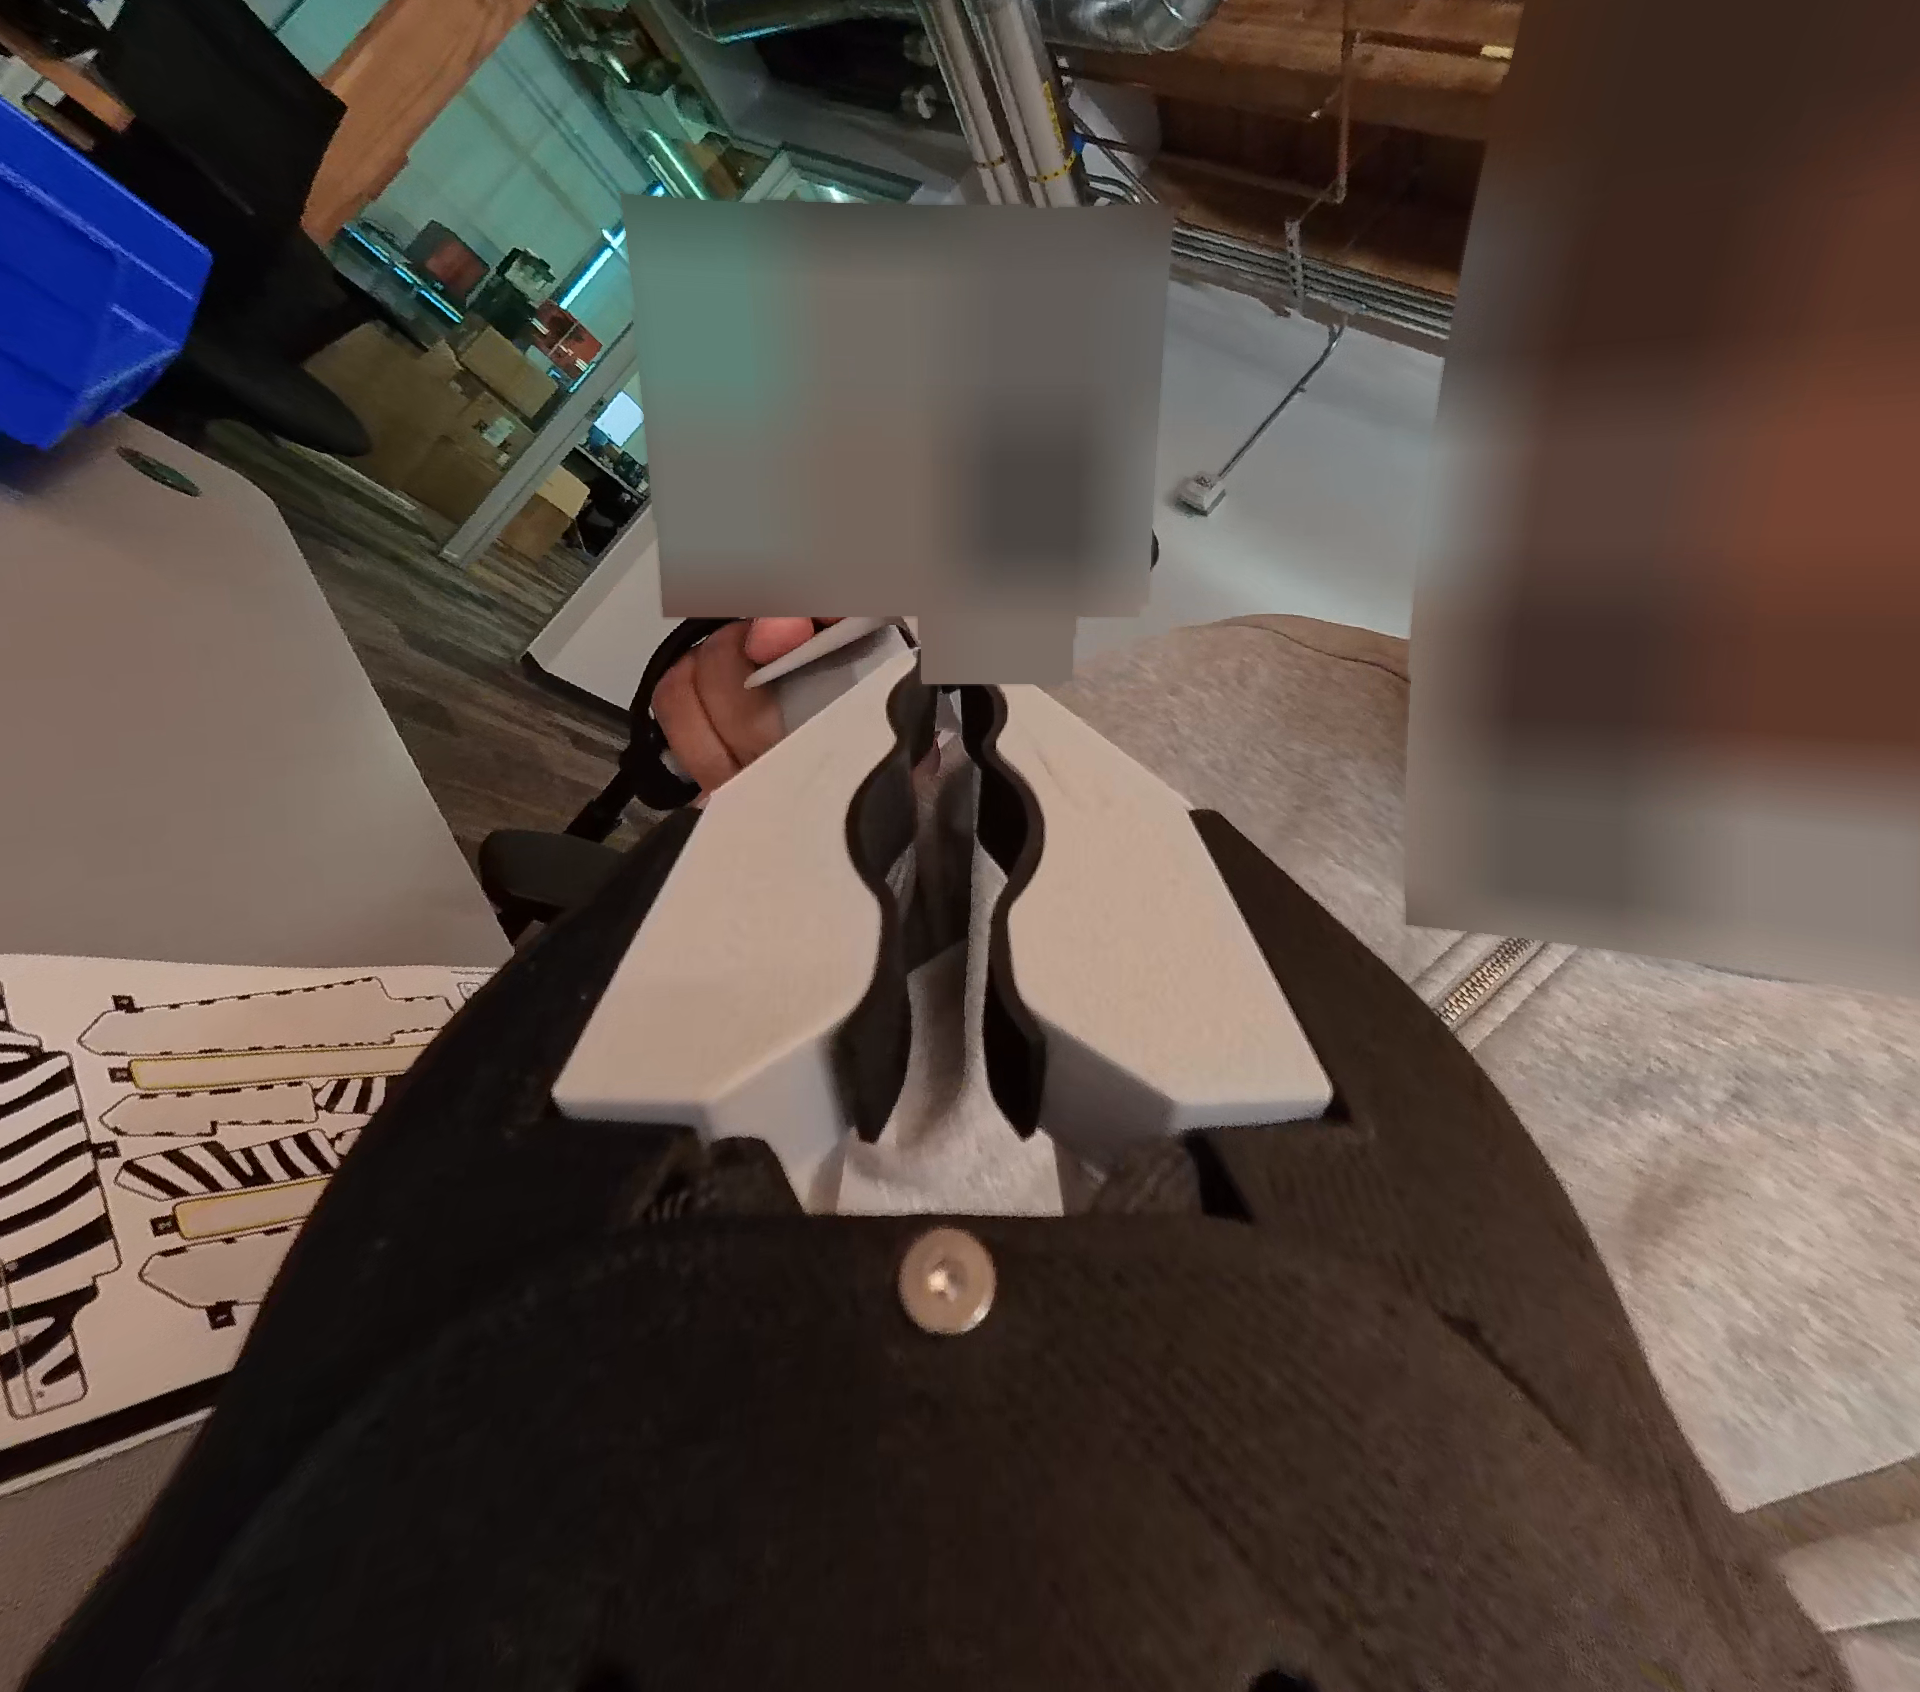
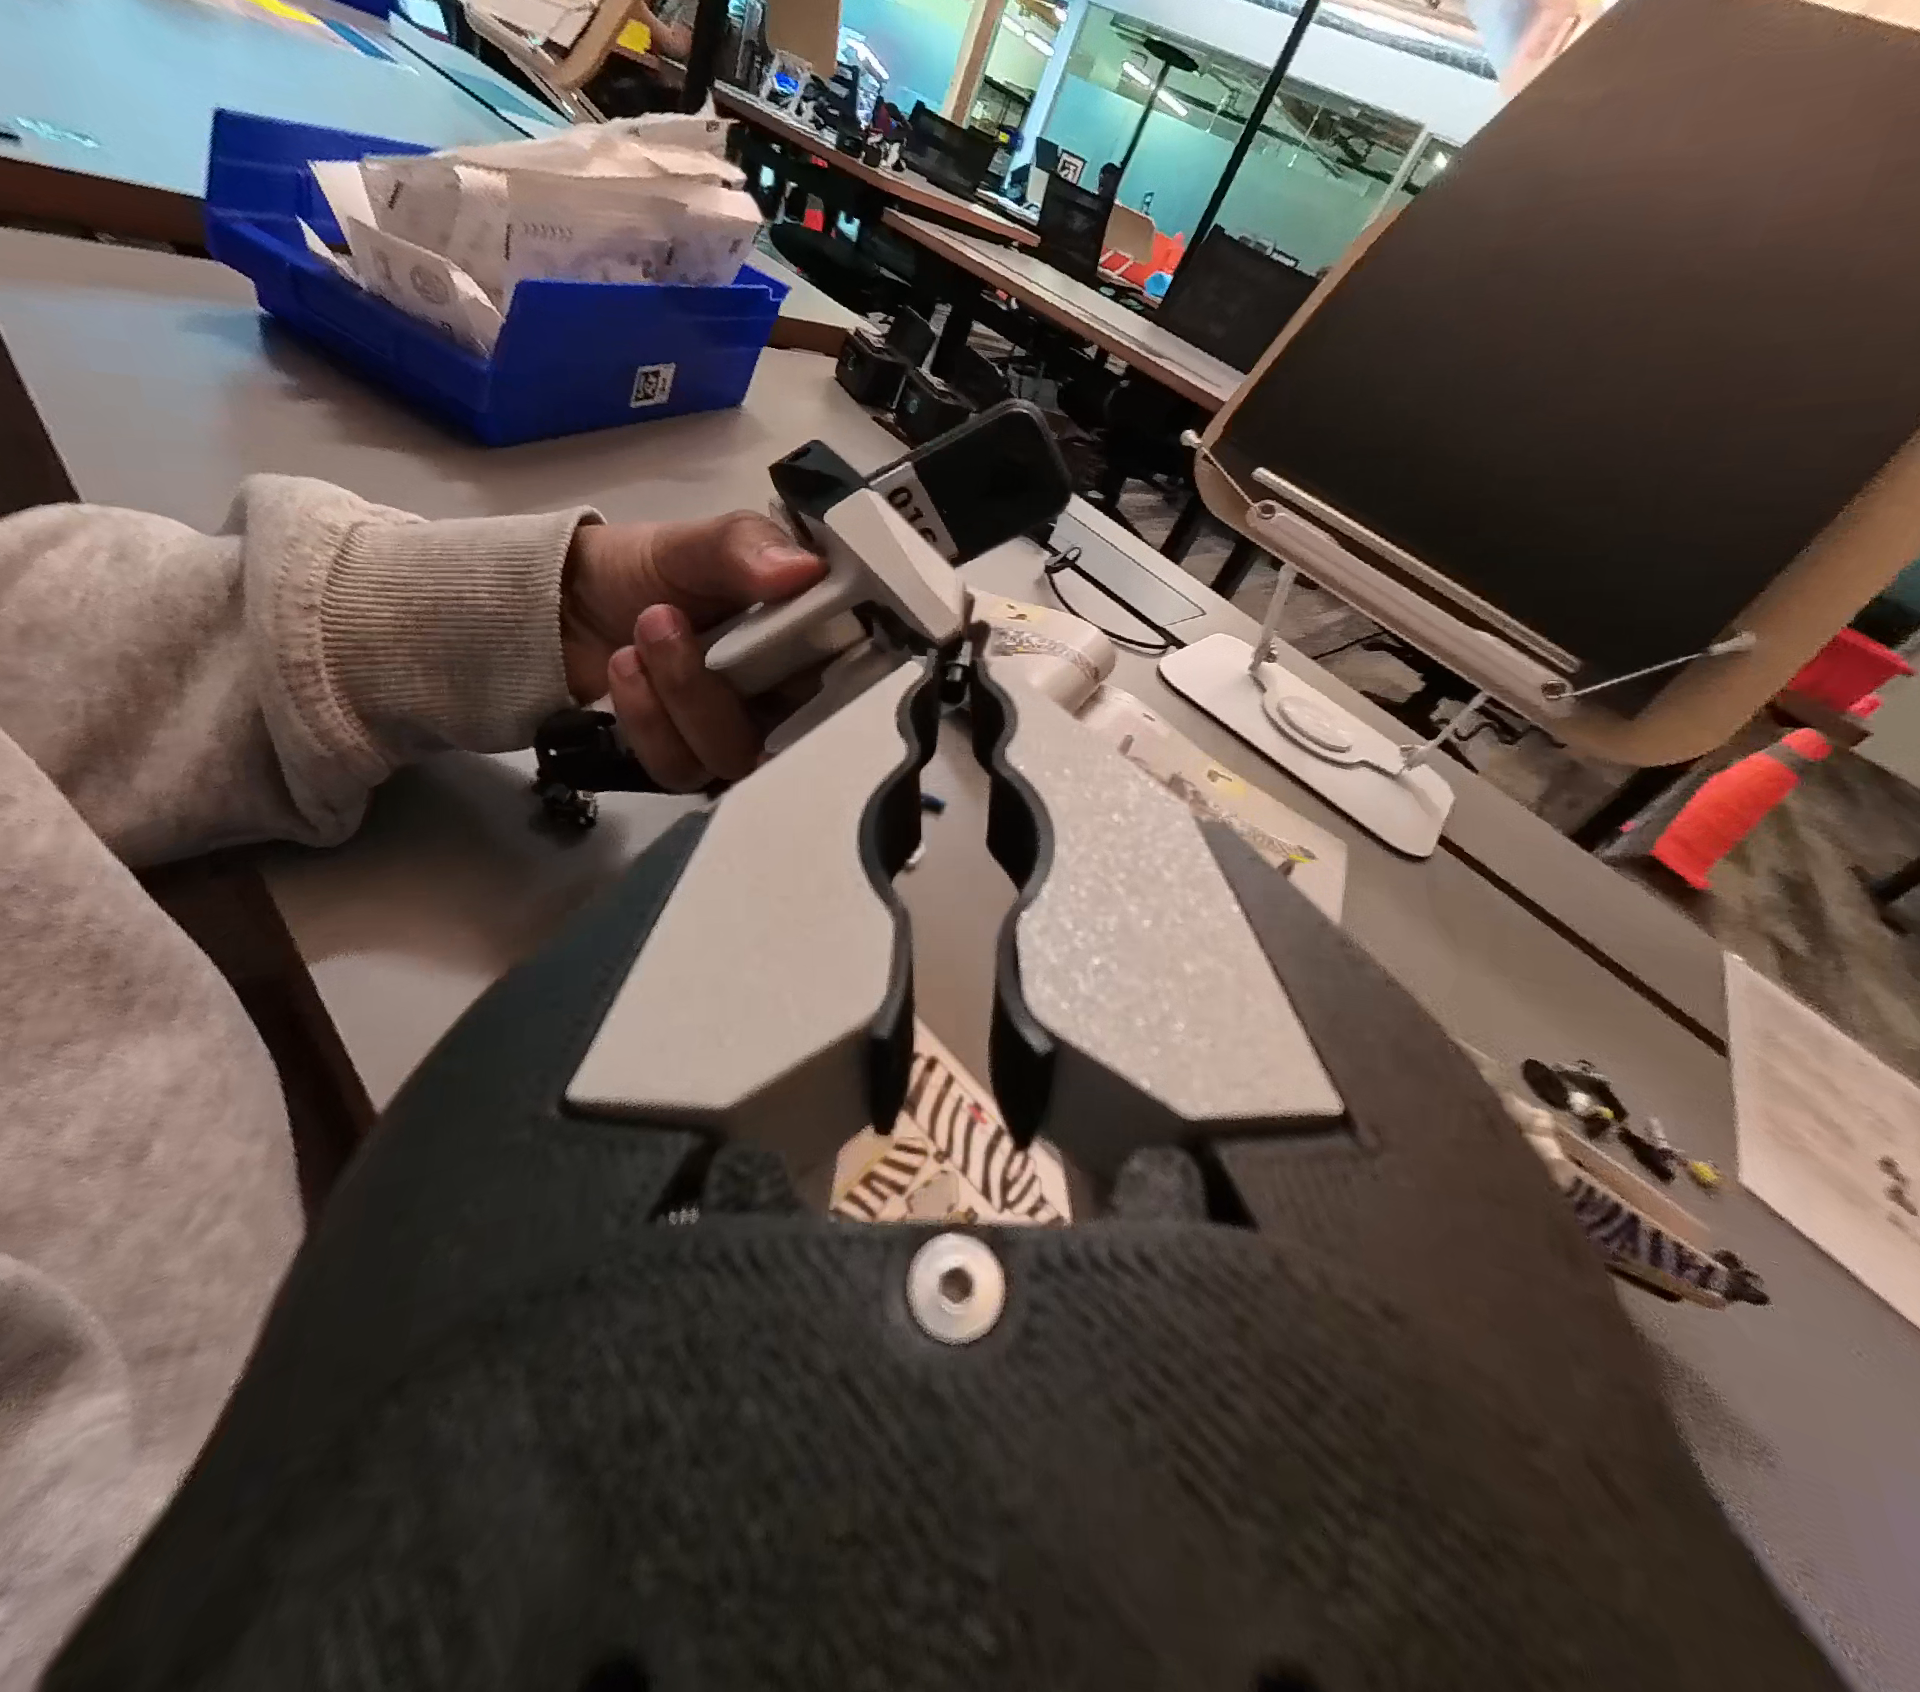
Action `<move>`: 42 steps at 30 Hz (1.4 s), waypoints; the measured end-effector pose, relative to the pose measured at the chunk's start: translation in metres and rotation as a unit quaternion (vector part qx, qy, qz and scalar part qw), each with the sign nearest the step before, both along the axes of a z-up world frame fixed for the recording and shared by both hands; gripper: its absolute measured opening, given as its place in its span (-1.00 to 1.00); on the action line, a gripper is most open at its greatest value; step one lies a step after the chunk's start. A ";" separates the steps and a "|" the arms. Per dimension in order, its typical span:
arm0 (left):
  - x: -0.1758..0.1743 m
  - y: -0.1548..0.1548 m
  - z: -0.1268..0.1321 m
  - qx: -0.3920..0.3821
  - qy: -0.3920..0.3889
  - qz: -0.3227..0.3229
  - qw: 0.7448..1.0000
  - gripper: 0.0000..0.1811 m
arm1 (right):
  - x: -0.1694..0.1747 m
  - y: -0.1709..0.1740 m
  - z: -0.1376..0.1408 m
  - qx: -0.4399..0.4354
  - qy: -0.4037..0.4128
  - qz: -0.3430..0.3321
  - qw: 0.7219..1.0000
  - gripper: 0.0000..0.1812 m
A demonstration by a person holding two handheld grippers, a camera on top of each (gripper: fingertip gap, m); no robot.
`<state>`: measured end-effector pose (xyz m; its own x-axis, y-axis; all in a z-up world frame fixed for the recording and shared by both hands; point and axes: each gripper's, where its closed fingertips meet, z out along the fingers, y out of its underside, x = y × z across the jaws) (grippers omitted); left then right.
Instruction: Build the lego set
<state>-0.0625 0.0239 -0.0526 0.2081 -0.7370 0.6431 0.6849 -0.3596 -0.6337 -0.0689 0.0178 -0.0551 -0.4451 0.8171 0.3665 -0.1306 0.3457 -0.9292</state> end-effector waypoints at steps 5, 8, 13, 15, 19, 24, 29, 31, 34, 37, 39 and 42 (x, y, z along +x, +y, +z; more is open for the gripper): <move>0.002 -0.002 0.002 0.010 0.007 -0.001 1.000 -0.99 | 0.002 -0.001 0.002 -0.019 -0.017 0.013 1.000 -0.97; -0.003 0.000 0.005 0.018 0.013 0.027 0.999 -0.94 | 0.002 0.001 0.003 -0.036 -0.025 0.017 0.999 -0.97; -0.019 -0.003 0.003 0.000 0.075 0.106 0.992 -0.80 | 0.006 0.014 0.013 -0.144 -0.039 0.040 0.988 -0.97; -0.022 0.002 -0.014 -0.049 0.144 0.140 0.979 -0.77 | 0.007 0.021 0.015 -0.173 -0.044 0.044 0.983 -0.98; -0.033 0.005 -0.030 -0.118 0.230 0.194 0.946 -0.74 | 0.008 0.028 0.012 -0.209 -0.054 0.049 0.975 -0.98; -0.052 0.002 -0.054 -0.215 0.328 0.261 0.882 -0.72 | 0.012 0.039 -0.002 -0.241 -0.068 0.049 0.967 -0.98; -0.044 -0.012 -0.113 -0.339 0.441 0.255 0.791 -0.71 | 0.020 0.057 -0.015 -0.258 -0.068 0.040 0.963 -0.98; -0.021 -0.019 -0.135 -0.352 0.443 0.246 0.787 -0.72 | 0.023 0.065 -0.022 -0.259 -0.071 0.035 0.963 -0.98; -0.003 -0.034 -0.155 -0.392 0.461 0.262 0.752 -0.67 | 0.024 0.070 -0.035 -0.257 -0.076 0.033 0.963 -0.98; 0.002 -0.029 -0.145 -0.377 0.478 0.302 0.734 -0.52 | 0.021 0.065 -0.046 -0.267 -0.086 0.050 0.959 -0.98; -0.009 -0.029 -0.143 -0.382 0.502 0.334 0.701 -0.53 | 0.019 0.059 -0.050 -0.277 -0.094 0.069 0.954 -0.98; -0.021 -0.036 -0.155 -0.416 0.517 0.336 0.668 -0.60 | 0.019 0.053 -0.053 -0.285 -0.106 0.079 0.949 -0.98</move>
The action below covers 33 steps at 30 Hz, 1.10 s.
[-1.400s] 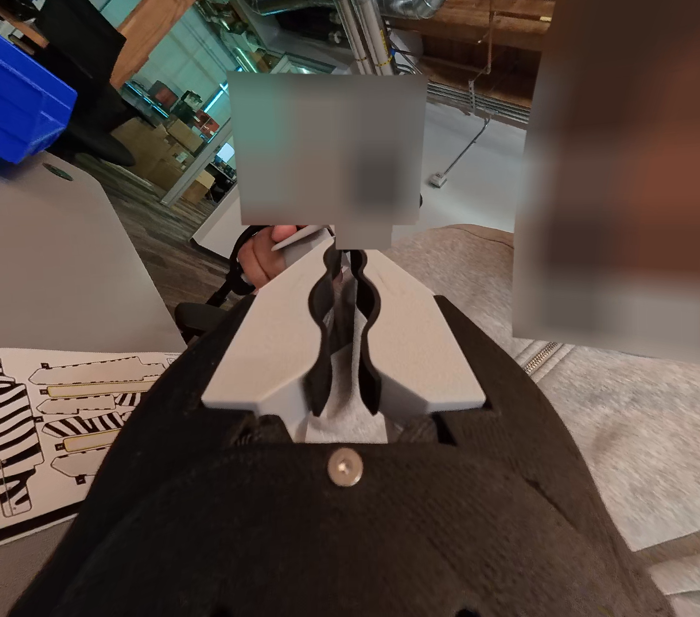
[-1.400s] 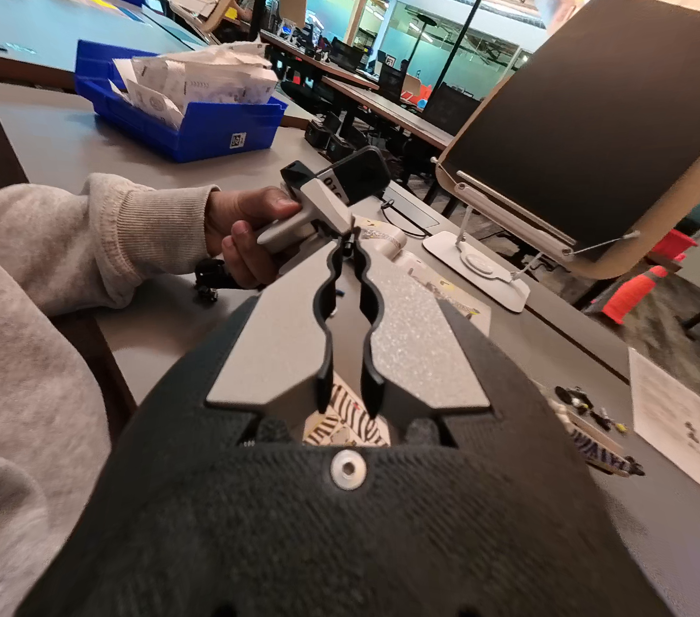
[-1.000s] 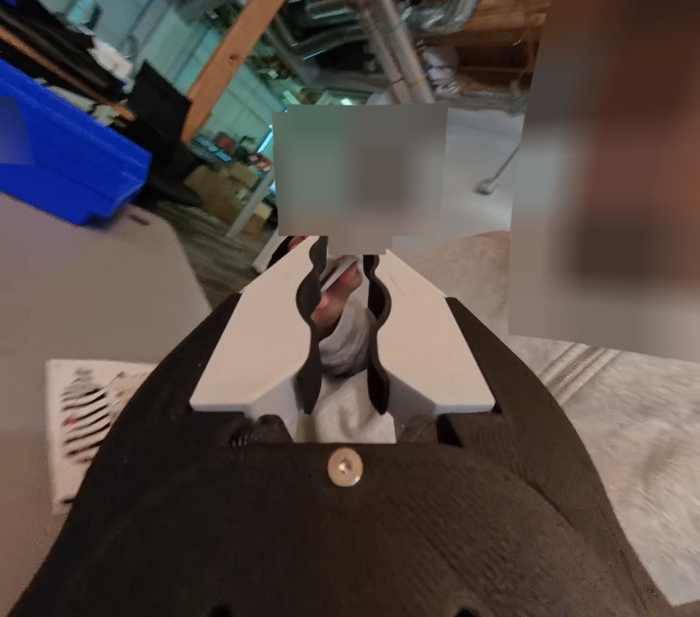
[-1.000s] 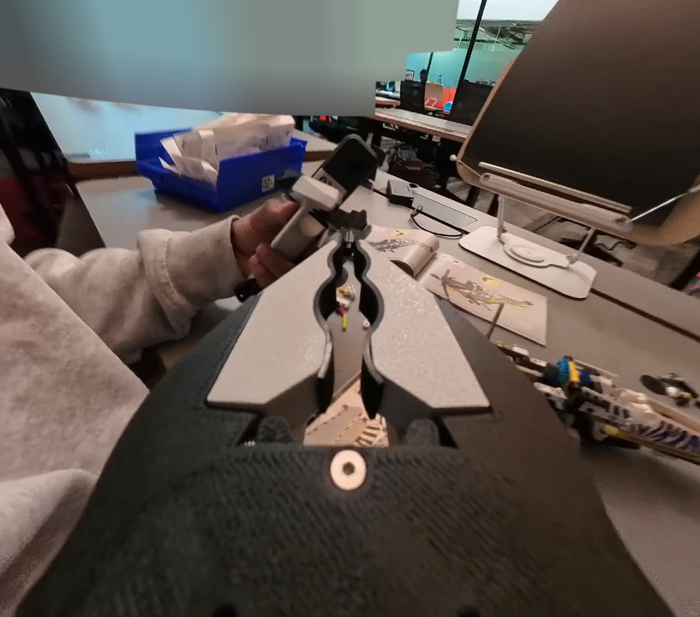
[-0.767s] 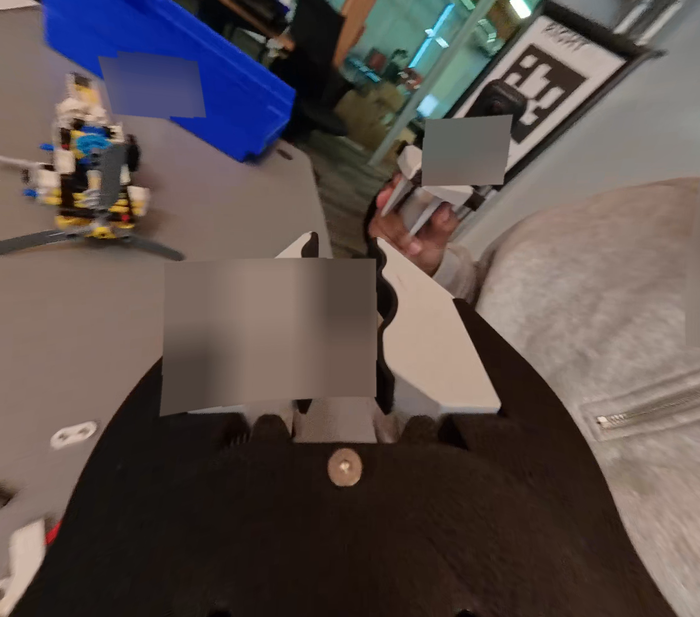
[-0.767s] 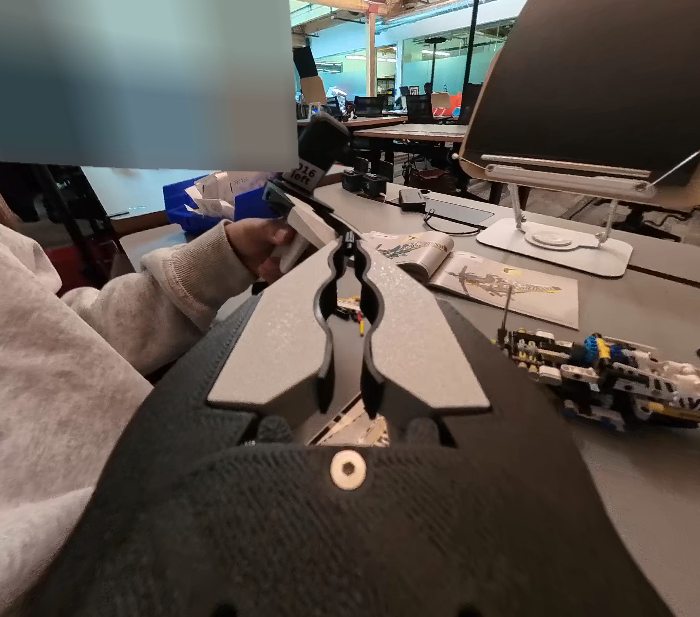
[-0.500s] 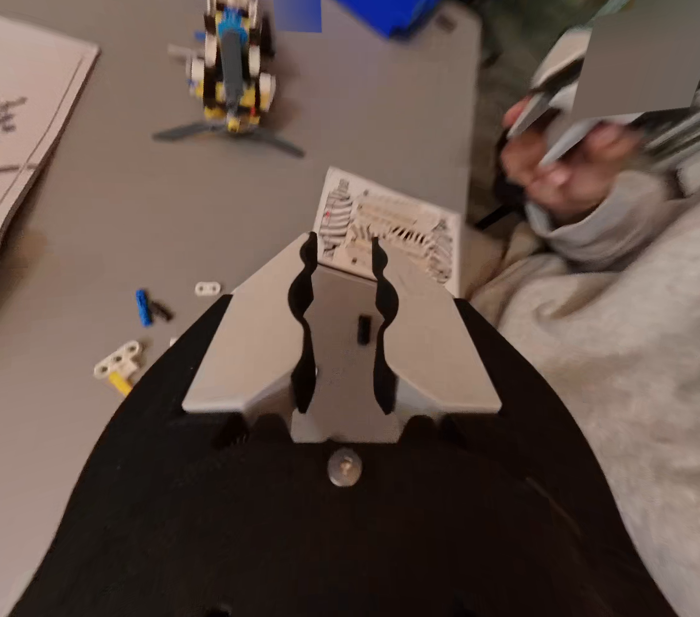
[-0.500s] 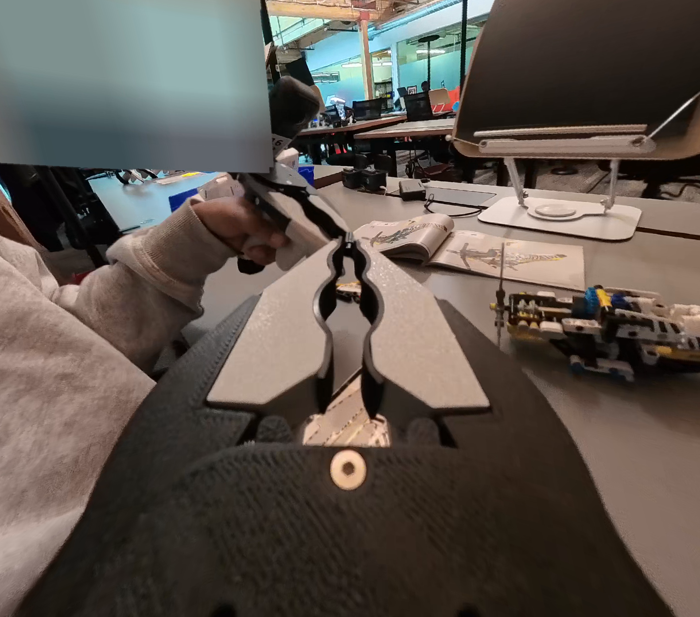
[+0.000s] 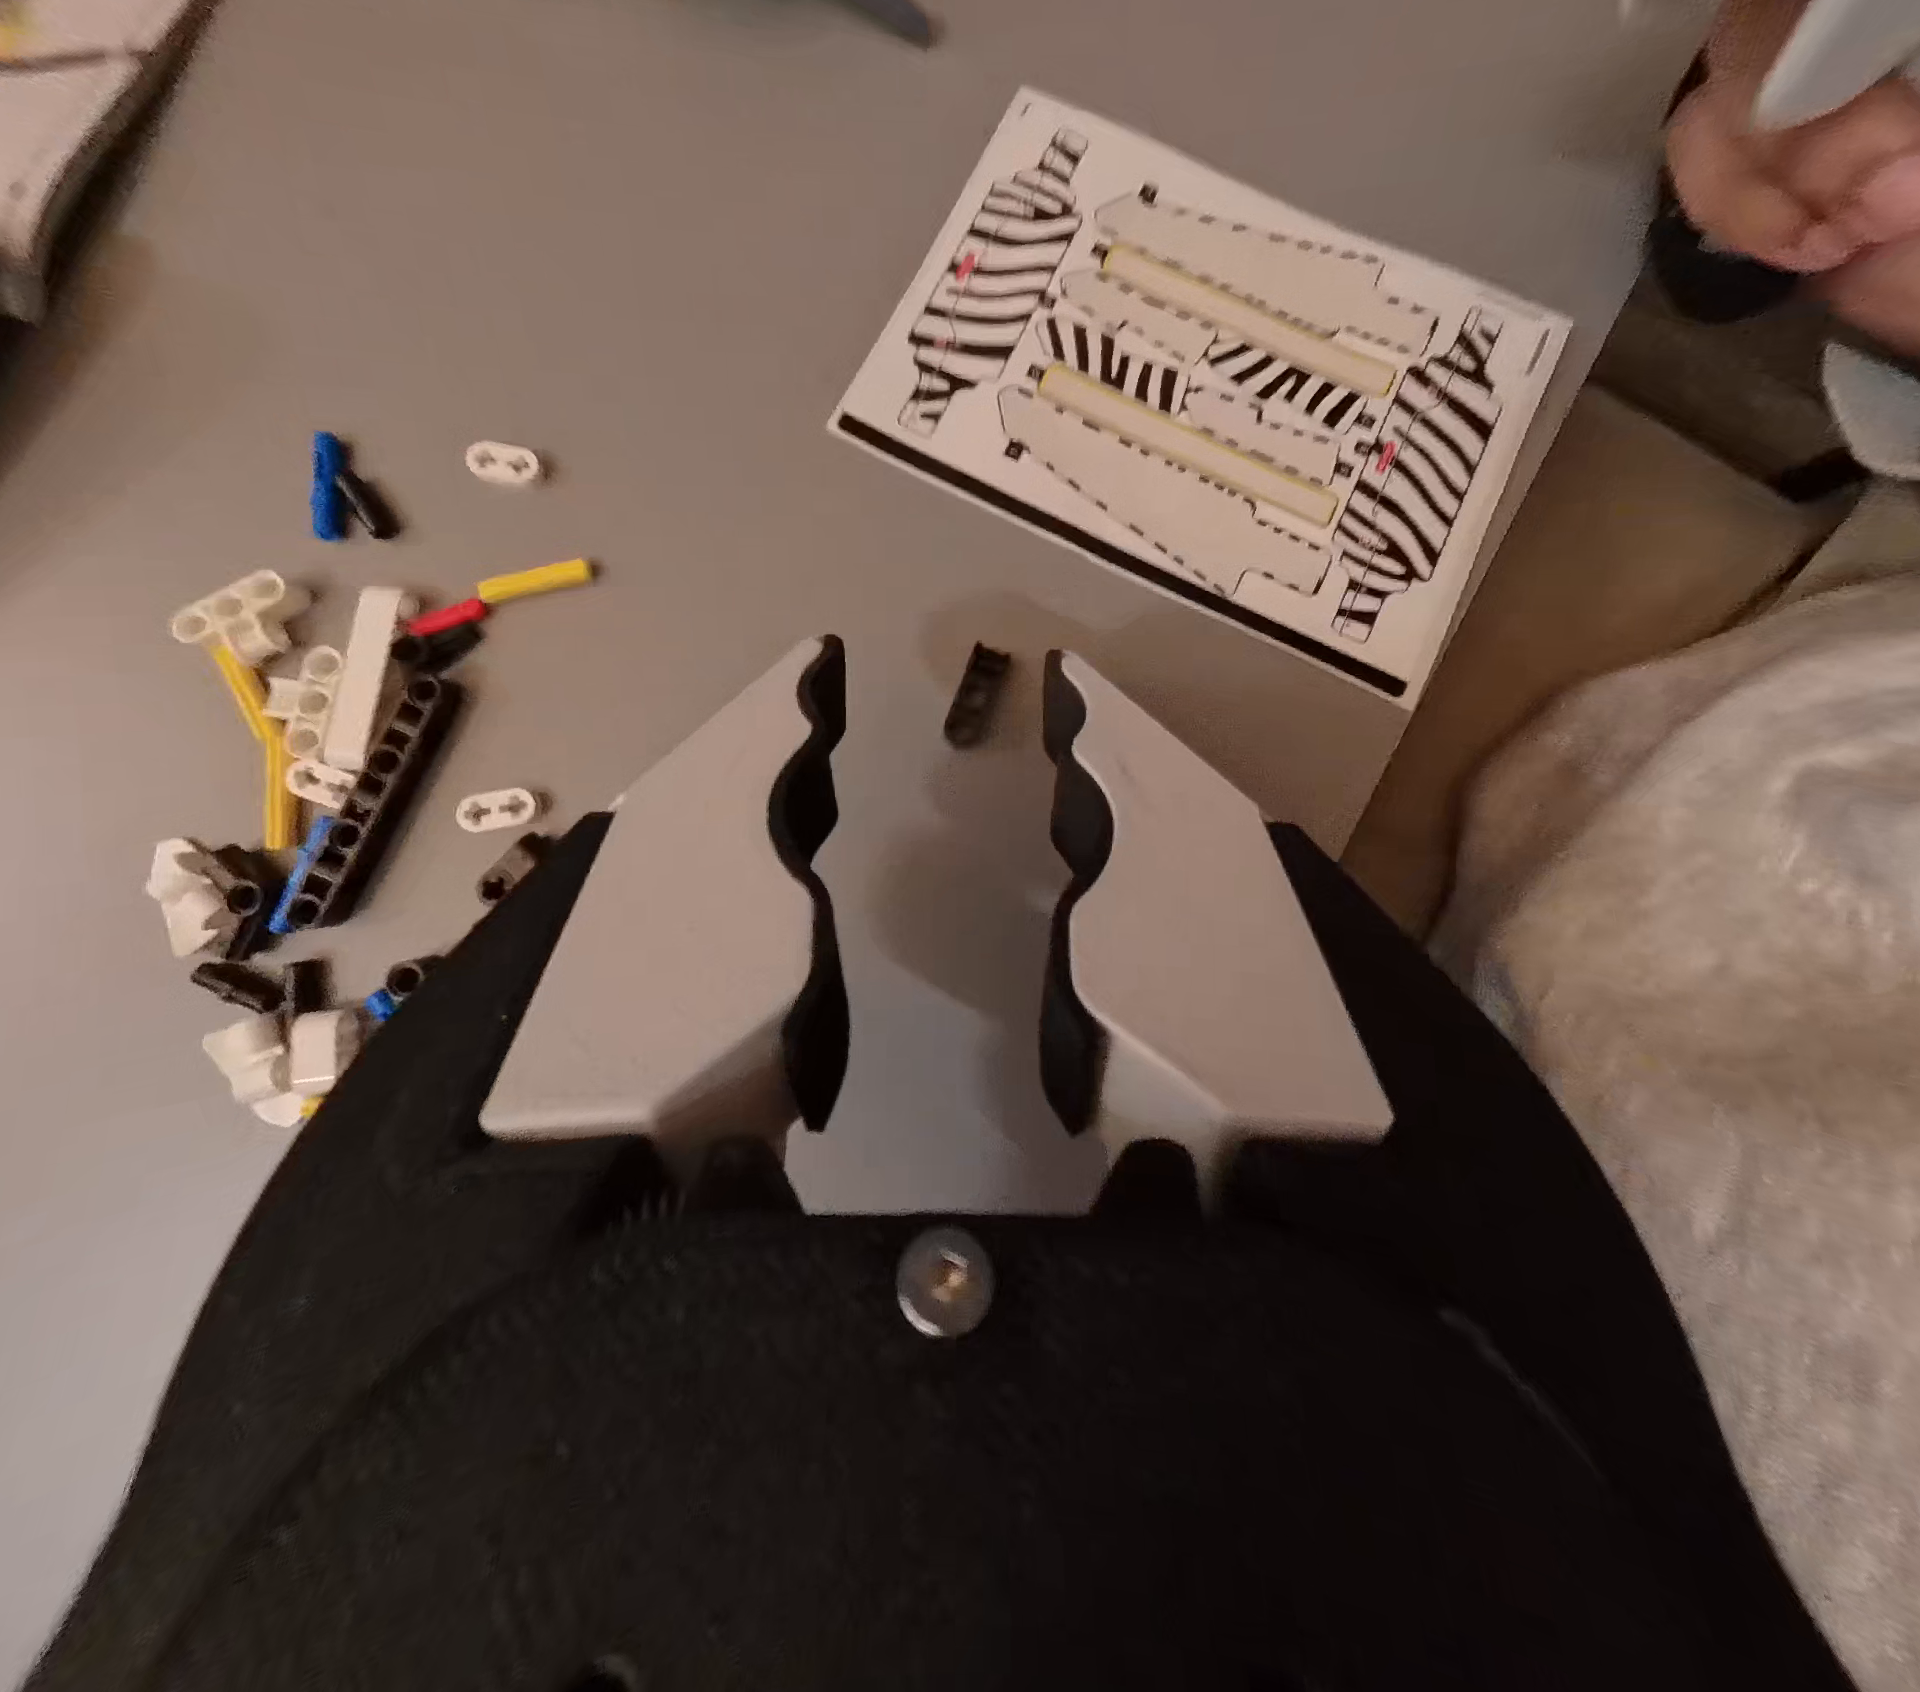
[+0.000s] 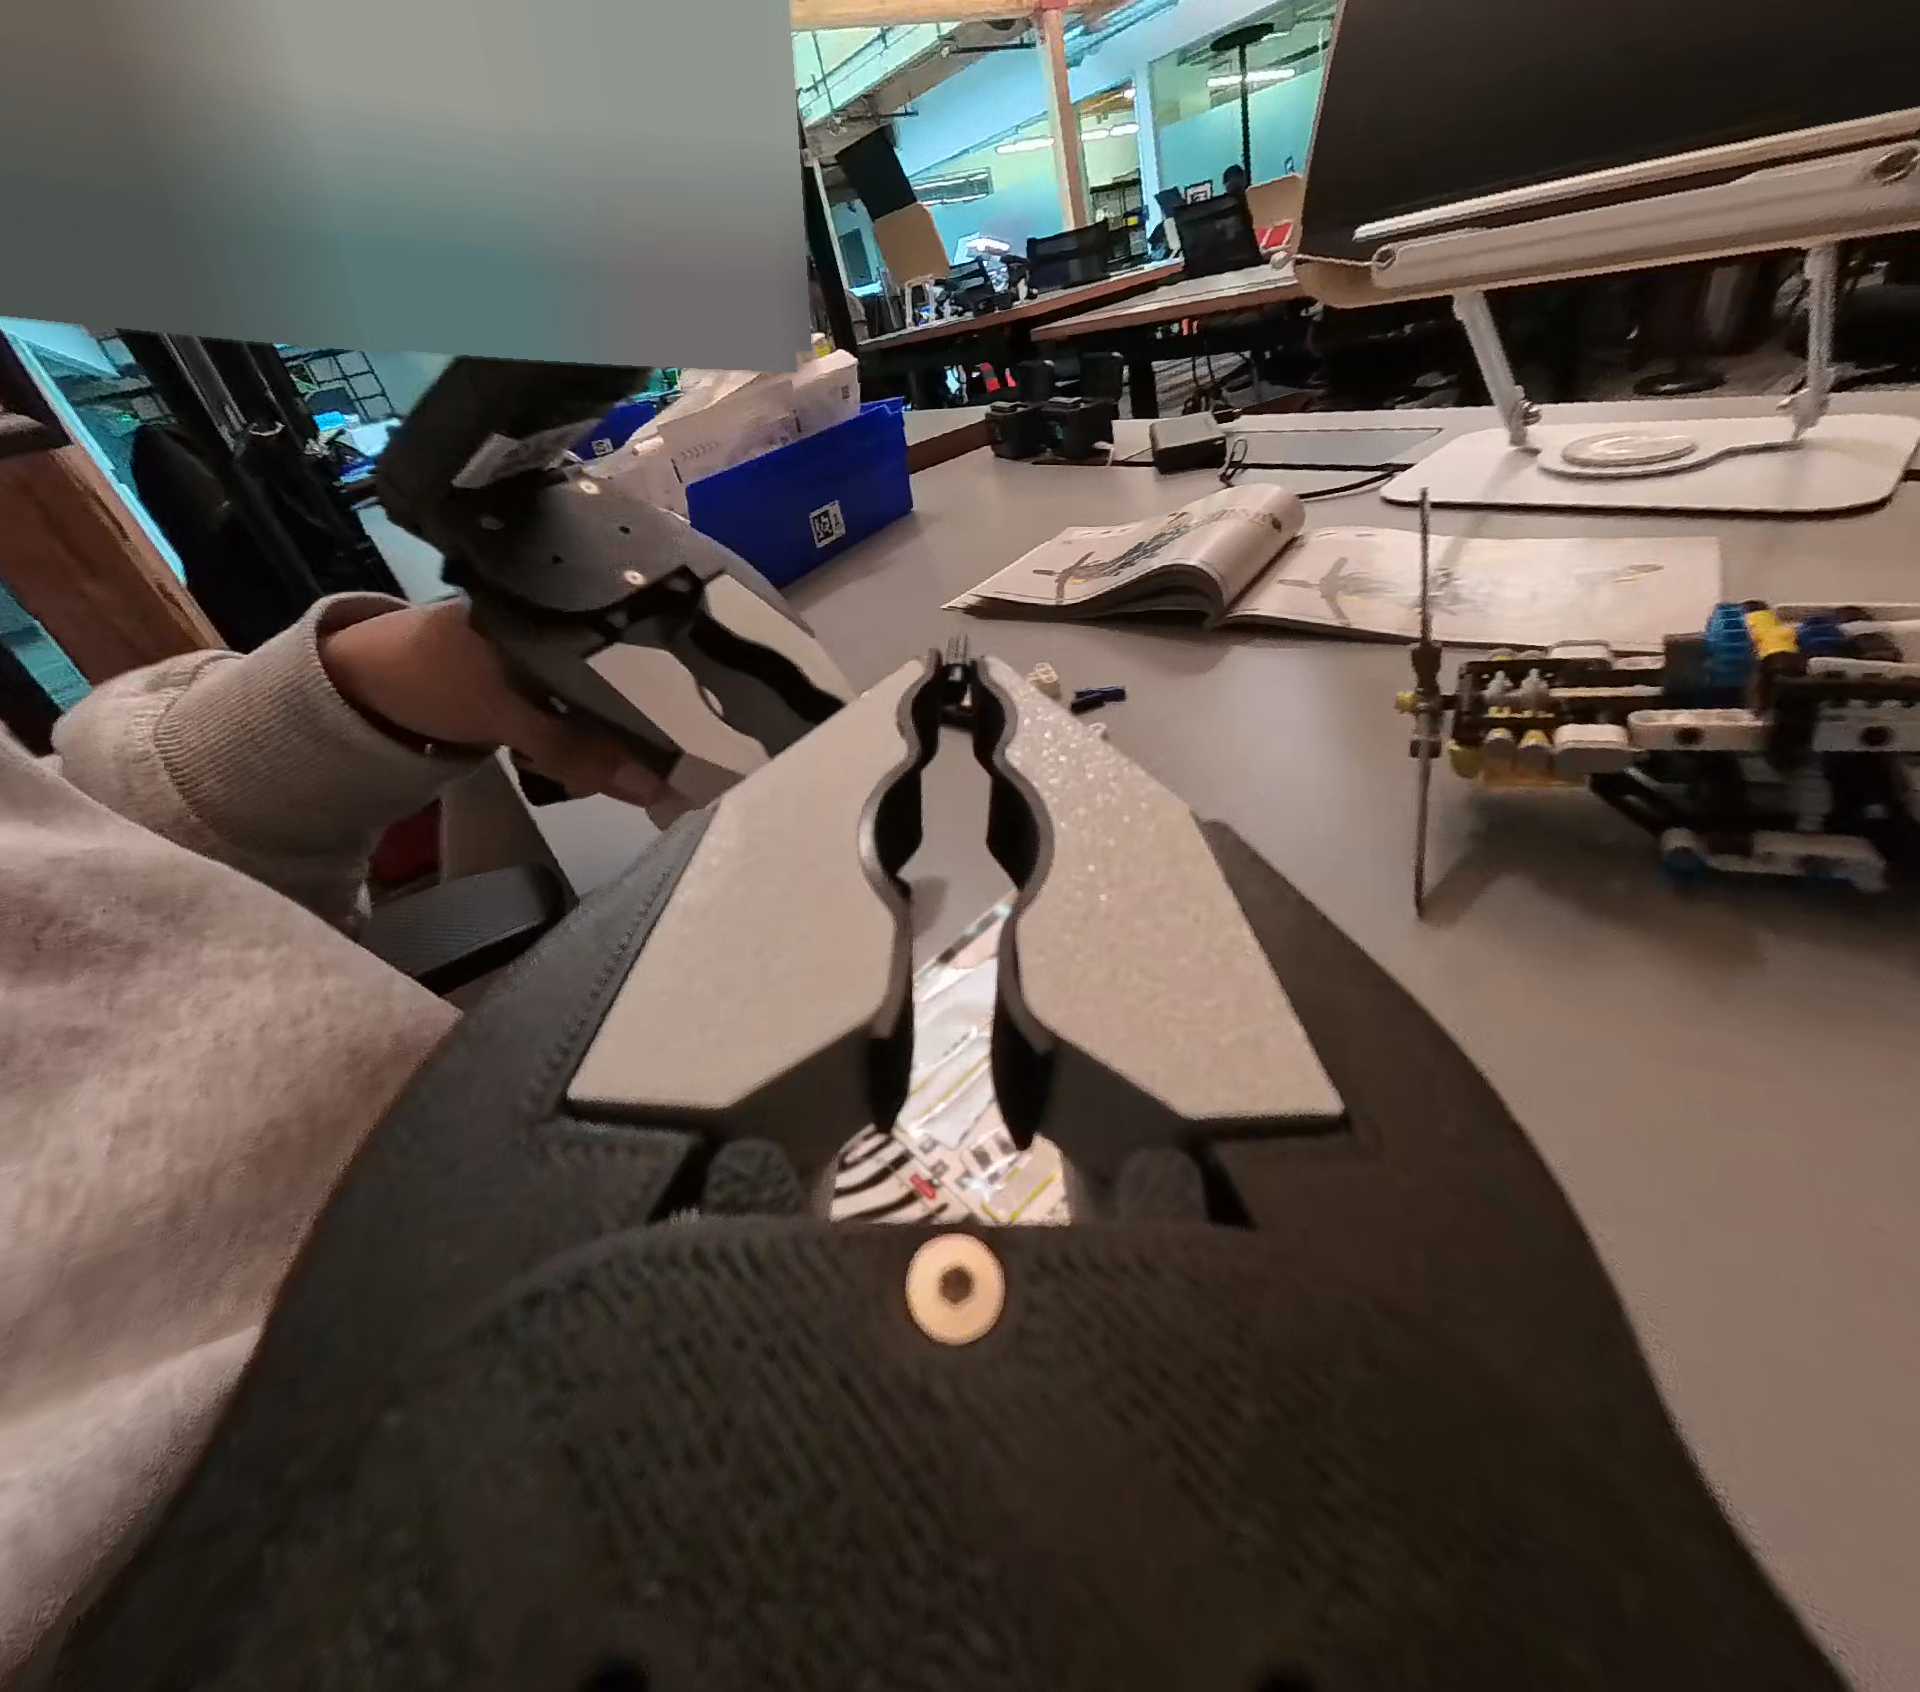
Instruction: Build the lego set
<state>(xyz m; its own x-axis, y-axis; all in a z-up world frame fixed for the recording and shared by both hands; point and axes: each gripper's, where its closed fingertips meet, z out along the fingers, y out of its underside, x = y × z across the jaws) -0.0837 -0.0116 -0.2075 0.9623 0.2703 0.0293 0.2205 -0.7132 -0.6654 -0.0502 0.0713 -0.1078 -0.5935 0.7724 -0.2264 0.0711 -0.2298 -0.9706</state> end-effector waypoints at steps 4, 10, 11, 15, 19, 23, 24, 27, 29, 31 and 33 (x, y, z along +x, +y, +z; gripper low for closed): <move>0.012 -0.003 -0.020 -0.032 -0.035 -0.018 0.999 -0.61 | 0.003 -0.005 -0.003 -0.030 -0.023 0.015 0.999 -0.98; 0.015 0.004 -0.020 0.008 -0.054 -0.007 0.999 -0.95 | 0.003 -0.015 -0.013 -0.058 -0.061 0.038 0.996 -0.98; 0.015 0.007 -0.017 0.030 -0.061 -0.002 0.998 -0.95 | 0.003 -0.016 -0.014 -0.062 -0.069 0.042 0.995 -0.98; 0.011 0.030 0.027 0.228 -0.133 0.040 0.964 -0.95 | 0.001 -0.018 -0.017 -0.061 -0.093 0.039 0.993 -0.98; 0.004 0.041 0.057 0.354 -0.142 0.063 0.922 -0.95 | -0.001 -0.019 -0.018 -0.047 -0.103 0.019 0.993 -0.97; 0.008 0.050 0.070 0.400 -0.100 0.065 0.909 -0.95 | -0.003 -0.020 -0.016 -0.035 -0.104 -0.002 0.994 -0.97; 0.009 0.051 0.072 0.406 -0.094 0.067 0.907 -0.95 | -0.004 -0.020 -0.017 -0.032 -0.105 -0.007 0.994 -0.97; 0.011 0.054 0.076 0.418 -0.086 0.067 0.902 -0.95 | -0.005 -0.021 -0.017 -0.035 -0.108 -0.015 0.993 -0.97; 0.012 0.054 0.077 0.423 -0.083 0.068 0.900 -0.95 | -0.007 -0.022 -0.016 -0.036 -0.109 -0.021 0.993 -0.97; 0.012 0.054 0.079 0.428 -0.079 0.070 0.897 -0.95 | -0.009 -0.022 -0.015 -0.033 -0.107 -0.026 0.993 -0.97; 0.014 0.055 0.080 0.431 -0.072 0.069 0.897 -0.95 | -0.010 -0.022 -0.011 -0.029 -0.101 -0.033 0.994 -0.97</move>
